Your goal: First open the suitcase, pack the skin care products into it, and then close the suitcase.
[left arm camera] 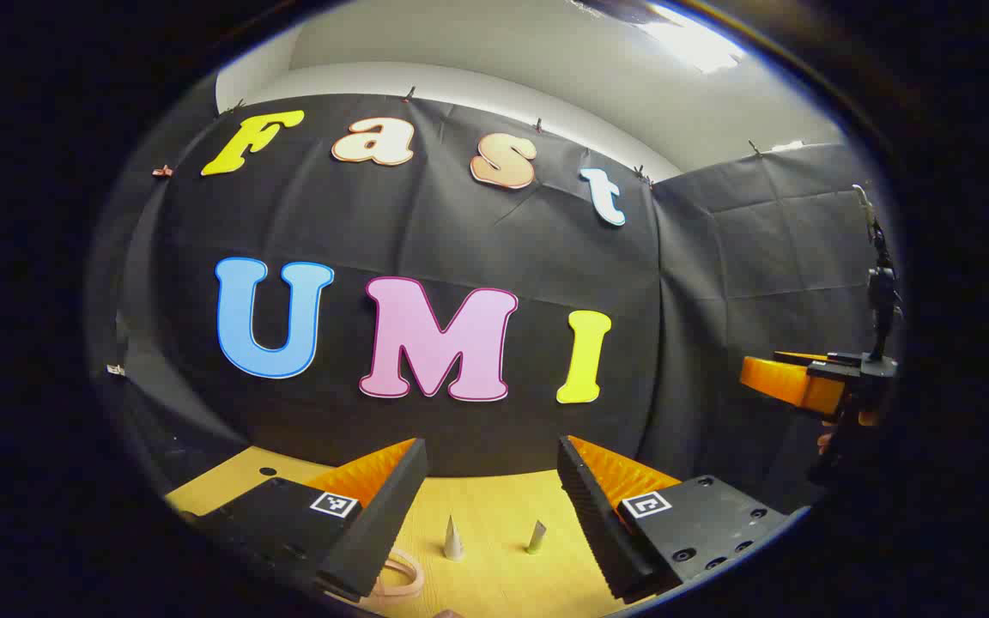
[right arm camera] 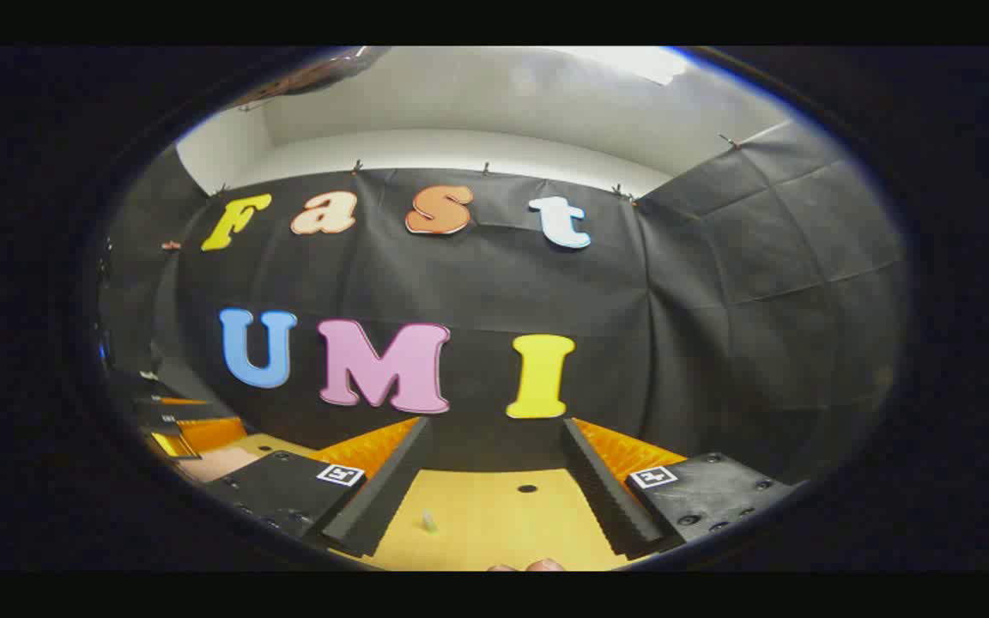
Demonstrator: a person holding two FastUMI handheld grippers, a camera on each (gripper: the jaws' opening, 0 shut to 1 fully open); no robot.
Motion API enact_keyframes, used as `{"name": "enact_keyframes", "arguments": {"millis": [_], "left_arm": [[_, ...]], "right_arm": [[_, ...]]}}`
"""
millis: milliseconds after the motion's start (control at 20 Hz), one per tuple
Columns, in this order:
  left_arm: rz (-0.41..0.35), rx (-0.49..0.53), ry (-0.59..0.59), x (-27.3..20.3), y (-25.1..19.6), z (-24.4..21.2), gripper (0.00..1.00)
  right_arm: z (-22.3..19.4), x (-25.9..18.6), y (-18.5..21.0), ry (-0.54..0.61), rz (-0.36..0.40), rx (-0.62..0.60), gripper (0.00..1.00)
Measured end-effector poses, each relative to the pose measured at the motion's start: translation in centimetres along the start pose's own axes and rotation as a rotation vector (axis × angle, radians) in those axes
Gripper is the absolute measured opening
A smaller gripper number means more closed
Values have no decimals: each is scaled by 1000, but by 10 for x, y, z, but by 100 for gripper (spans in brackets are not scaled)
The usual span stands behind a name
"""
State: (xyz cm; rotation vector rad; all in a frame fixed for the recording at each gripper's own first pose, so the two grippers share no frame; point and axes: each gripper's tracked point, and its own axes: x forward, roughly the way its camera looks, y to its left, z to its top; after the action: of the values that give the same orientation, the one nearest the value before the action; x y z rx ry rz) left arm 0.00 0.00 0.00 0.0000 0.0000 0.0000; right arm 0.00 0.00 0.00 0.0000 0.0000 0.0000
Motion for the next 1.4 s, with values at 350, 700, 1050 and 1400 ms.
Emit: {"name": "enact_keyframes", "arguments": {"millis": [350,700,1050,1400], "left_arm": [[70,10,109,-9,-5,-16,96],[154,50,159,-18,1,-28,96],[153,-14,185,-5,0,-45,96],[156,-78,336,23,24,-93,96]], "right_arm": [[-15,24,3,40,122,-63,96],[-35,18,30,71,260,-99,94],[-35,29,25,73,281,-73,93],[-44,30,-8,104,223,-84,93]]}}
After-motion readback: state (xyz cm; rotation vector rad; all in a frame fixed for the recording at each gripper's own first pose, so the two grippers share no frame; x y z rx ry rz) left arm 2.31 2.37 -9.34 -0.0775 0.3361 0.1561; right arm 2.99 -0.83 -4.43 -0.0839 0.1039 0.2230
